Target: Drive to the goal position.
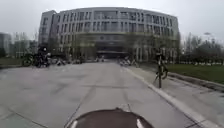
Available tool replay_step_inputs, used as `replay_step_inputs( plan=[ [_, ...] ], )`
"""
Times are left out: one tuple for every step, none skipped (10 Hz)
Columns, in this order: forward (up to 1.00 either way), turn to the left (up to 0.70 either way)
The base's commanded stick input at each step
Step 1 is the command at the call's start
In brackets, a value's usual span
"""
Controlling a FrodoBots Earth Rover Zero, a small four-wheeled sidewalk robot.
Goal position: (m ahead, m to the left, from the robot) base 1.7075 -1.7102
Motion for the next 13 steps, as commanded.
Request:
replay_step_inputs(
  plan=[
    [1.00,0.03],
    [1.00,0.03],
    [1.00,0.03],
    [1.00,0.03],
    [1.00,0.03],
    [1.00,0.03],
    [1.00,0.03],
    [1.00,0.03],
    [1.00,0.03],
    [1.00,0.03],
    [1.00,0.03],
    [1.00,0.03],
    [1.00,0.03]
  ],
)
